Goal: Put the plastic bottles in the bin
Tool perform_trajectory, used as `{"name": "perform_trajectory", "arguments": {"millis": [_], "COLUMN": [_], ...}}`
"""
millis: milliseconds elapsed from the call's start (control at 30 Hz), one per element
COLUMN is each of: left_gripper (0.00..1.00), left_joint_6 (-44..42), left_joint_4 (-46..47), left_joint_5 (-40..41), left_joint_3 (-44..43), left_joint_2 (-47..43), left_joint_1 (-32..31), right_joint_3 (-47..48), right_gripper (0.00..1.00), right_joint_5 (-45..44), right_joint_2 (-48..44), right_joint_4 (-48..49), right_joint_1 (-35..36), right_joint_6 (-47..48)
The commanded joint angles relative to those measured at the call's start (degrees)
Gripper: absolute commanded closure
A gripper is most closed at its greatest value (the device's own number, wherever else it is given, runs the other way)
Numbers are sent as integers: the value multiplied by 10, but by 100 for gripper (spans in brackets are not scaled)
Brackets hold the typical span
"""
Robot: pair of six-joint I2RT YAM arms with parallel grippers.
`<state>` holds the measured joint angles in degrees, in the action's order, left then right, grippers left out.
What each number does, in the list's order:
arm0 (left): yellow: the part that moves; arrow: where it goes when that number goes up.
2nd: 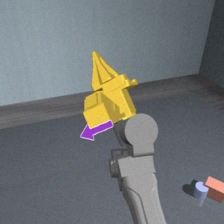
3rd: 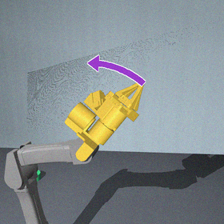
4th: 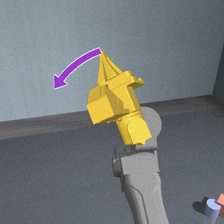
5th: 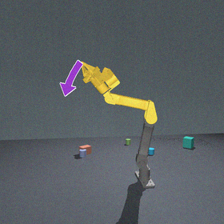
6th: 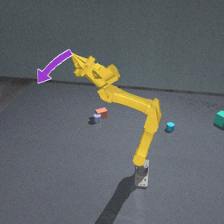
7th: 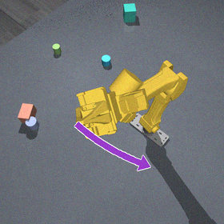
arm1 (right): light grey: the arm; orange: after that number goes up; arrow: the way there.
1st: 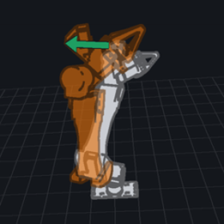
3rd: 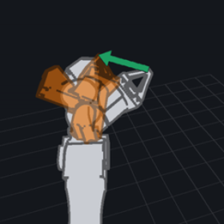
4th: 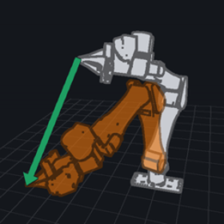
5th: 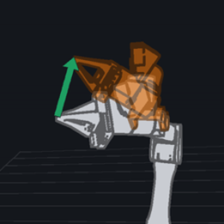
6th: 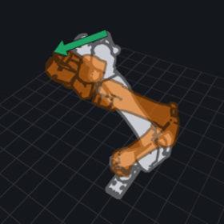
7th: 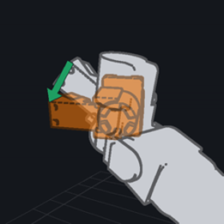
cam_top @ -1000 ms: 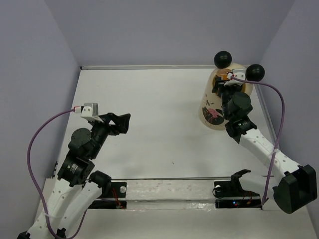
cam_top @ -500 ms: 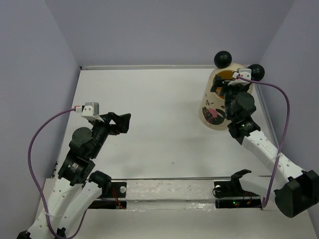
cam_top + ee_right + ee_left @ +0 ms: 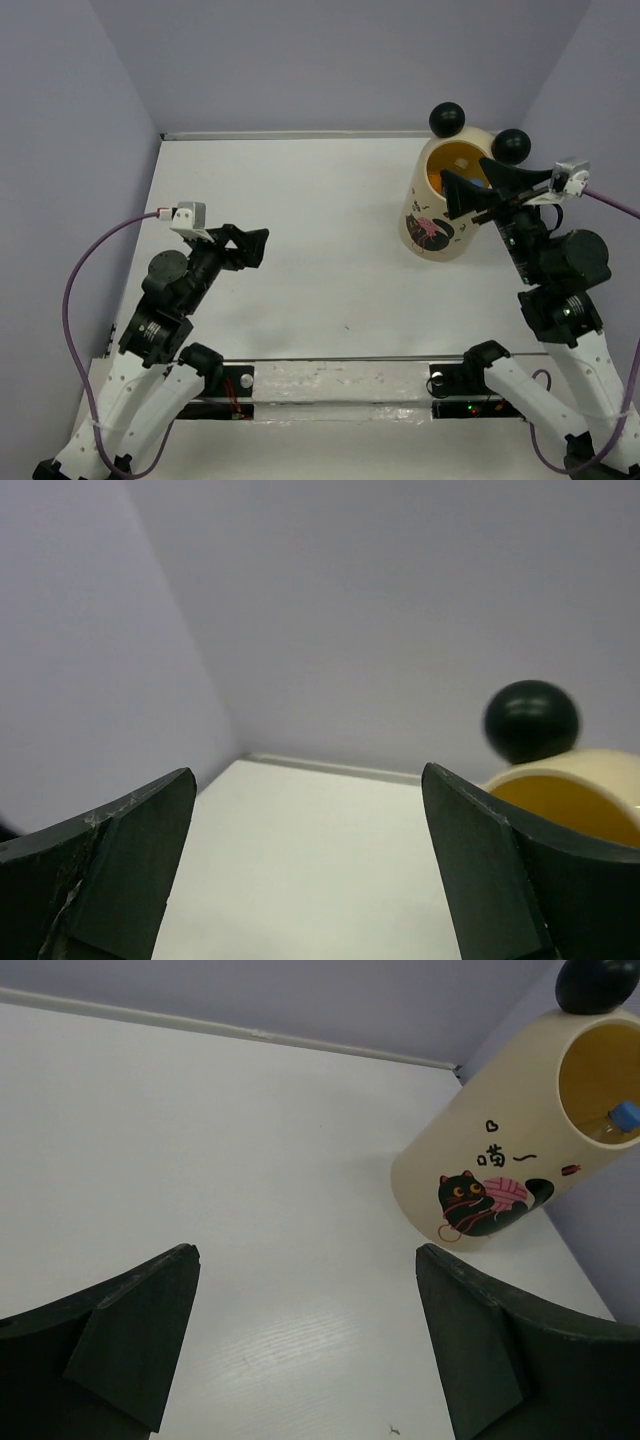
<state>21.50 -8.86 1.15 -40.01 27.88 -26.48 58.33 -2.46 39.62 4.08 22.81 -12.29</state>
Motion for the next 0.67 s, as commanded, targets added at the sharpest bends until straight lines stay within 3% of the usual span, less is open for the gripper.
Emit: {"name": "perform_trajectory", "arguments": {"millis": [0,100,233,633], "left_gripper": [1,1,1,1], "left_joint_6": [0,-1,10,21], "left_joint_4": [13,-14,-24,-22], "left_joint_5": [-30,-26,-18,-7], "left_joint_3": [-58,-108,-152,-197], "left_joint_2": [-3,-13,-41,-59], "left_joint_1": [6,6,5,6], "right_joint_3": [-10,-37,-47,32], "right_gripper": [0,0,0,0], "right_joint_5": [200,247,222,187], "right_joint_2": [-77,-151,-228,-279], "right_joint_4": [-87,-107,-152,-210], "right_joint_1": [-3,-3,-3,-3], "right_joint_6": [-95,-114,-112,-80]}}
